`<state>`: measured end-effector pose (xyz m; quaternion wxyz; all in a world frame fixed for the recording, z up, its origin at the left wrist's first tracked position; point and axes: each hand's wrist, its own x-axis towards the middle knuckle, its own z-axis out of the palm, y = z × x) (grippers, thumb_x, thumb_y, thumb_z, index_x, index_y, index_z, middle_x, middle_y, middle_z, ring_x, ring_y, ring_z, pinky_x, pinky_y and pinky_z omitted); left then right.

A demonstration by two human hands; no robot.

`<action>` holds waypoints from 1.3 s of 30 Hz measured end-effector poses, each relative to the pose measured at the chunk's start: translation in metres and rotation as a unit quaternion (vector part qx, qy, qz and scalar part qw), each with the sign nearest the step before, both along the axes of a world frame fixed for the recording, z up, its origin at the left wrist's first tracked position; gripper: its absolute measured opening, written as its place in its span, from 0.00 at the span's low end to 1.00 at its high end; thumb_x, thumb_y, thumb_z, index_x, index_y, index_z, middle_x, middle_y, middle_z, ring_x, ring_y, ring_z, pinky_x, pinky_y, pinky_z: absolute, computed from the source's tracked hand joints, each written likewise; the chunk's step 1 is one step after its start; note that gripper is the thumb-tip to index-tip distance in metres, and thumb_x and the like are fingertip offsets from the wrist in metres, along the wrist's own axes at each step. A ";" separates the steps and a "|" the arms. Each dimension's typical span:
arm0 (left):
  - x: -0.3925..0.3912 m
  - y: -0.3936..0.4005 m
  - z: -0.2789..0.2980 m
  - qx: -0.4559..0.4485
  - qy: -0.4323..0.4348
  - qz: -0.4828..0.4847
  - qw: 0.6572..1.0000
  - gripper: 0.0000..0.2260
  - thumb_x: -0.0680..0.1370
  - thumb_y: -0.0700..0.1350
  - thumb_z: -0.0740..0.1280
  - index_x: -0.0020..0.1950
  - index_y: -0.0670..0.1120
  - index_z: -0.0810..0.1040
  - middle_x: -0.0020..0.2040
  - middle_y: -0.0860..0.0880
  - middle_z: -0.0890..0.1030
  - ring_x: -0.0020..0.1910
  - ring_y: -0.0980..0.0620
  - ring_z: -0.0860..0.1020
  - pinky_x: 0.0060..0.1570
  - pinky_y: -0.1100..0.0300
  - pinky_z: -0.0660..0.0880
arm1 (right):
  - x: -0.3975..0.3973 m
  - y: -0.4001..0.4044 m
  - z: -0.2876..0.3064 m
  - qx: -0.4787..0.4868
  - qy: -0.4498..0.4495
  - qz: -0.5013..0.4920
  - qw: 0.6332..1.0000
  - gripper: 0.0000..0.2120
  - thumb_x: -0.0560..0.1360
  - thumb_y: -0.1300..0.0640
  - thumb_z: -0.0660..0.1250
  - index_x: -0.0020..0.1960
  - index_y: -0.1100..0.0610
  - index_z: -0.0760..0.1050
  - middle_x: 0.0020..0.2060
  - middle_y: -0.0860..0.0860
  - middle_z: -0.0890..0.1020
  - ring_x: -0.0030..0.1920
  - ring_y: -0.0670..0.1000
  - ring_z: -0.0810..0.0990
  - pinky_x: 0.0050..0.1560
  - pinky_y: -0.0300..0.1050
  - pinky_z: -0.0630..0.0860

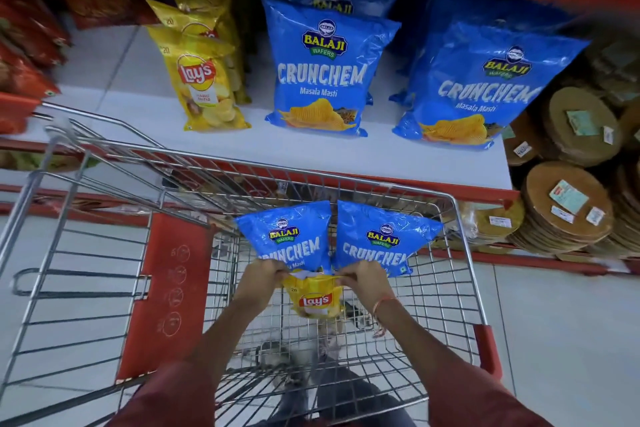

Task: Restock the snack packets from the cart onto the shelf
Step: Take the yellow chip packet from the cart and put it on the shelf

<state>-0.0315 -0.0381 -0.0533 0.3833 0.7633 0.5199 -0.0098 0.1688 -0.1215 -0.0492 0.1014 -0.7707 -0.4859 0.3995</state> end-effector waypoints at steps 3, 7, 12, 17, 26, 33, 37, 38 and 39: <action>-0.007 0.000 0.028 0.046 -0.059 0.014 0.997 0.05 0.75 0.38 0.66 0.45 0.41 0.82 0.46 0.42 0.85 0.42 0.50 0.80 0.47 0.58 0.76 | -0.001 -0.004 0.029 0.064 0.007 -0.011 0.998 0.07 0.71 0.57 0.71 0.48 0.57 0.82 0.42 0.55 0.87 0.40 0.50 0.82 0.50 0.44 0.79; -0.019 0.010 0.075 0.123 -0.144 0.036 0.981 0.04 0.74 0.38 0.68 0.45 0.41 0.82 0.44 0.45 0.85 0.42 0.57 0.79 0.45 0.77 0.69 | -0.004 -0.001 0.074 0.166 0.006 -0.025 0.986 0.06 0.71 0.58 0.71 0.48 0.55 0.82 0.40 0.52 0.87 0.33 0.34 0.79 0.39 0.23 0.72; -0.031 0.032 0.138 0.212 -0.214 0.049 0.952 0.05 0.74 0.43 0.67 0.46 0.44 0.82 0.43 0.53 0.82 0.45 0.60 0.77 0.45 0.80 0.68 | -0.012 0.020 0.135 0.283 -0.012 -0.047 0.958 0.06 0.69 0.54 0.72 0.46 0.51 0.83 0.41 0.47 0.87 0.39 0.37 0.80 0.44 0.29 0.76; -0.039 0.068 0.190 0.316 -0.244 0.060 0.915 0.04 0.73 0.40 0.68 0.47 0.45 0.82 0.44 0.52 0.83 0.44 0.60 0.78 0.47 0.77 0.69 | -0.020 0.065 0.194 0.384 0.001 -0.060 0.921 0.05 0.69 0.58 0.73 0.45 0.53 0.83 0.42 0.48 0.87 0.41 0.38 0.81 0.43 0.24 0.74; -0.056 0.144 0.249 0.443 -0.264 0.117 0.849 0.04 0.73 0.39 0.70 0.47 0.43 0.83 0.43 0.45 0.86 0.42 0.54 0.78 0.40 0.70 0.72 | -0.037 0.169 0.263 0.496 -0.018 -0.019 0.868 0.04 0.69 0.59 0.73 0.44 0.55 0.83 0.40 0.49 0.87 0.42 0.42 0.81 0.44 0.25 0.74; -0.060 0.199 0.220 0.430 -0.194 0.129 0.872 0.04 0.73 0.41 0.70 0.46 0.43 0.83 0.45 0.44 0.86 0.43 0.46 0.83 0.44 0.63 0.71 | -0.041 0.242 0.228 0.407 -0.037 -0.002 0.913 0.05 0.71 0.56 0.71 0.46 0.54 0.83 0.41 0.54 0.87 0.42 0.52 0.83 0.50 0.48 0.79; -0.057 0.218 0.195 0.413 -0.152 0.137 0.887 0.05 0.74 0.41 0.69 0.47 0.42 0.83 0.46 0.42 0.86 0.45 0.44 0.83 0.47 0.56 0.78 | -0.046 0.275 0.199 0.357 -0.054 -0.001 0.932 0.04 0.70 0.56 0.71 0.45 0.52 0.83 0.40 0.55 0.87 0.43 0.55 0.83 0.48 0.49 0.80; -0.056 0.222 0.190 0.411 -0.140 0.136 0.891 0.06 0.74 0.41 0.69 0.47 0.42 0.83 0.46 0.41 0.86 0.45 0.43 0.83 0.46 0.54 0.79 | -0.047 0.282 0.193 0.346 -0.053 -0.004 0.937 0.05 0.71 0.56 0.71 0.46 0.52 0.82 0.41 0.56 0.87 0.44 0.56 0.83 0.49 0.50 0.80; -0.054 0.226 0.186 0.404 -0.129 0.136 0.895 0.06 0.74 0.42 0.69 0.47 0.41 0.83 0.46 0.41 0.86 0.45 0.43 0.83 0.47 0.52 0.80 | -0.047 0.288 0.187 0.335 -0.051 -0.004 0.941 0.06 0.71 0.57 0.71 0.48 0.53 0.82 0.43 0.56 0.87 0.46 0.56 0.83 0.51 0.51 0.80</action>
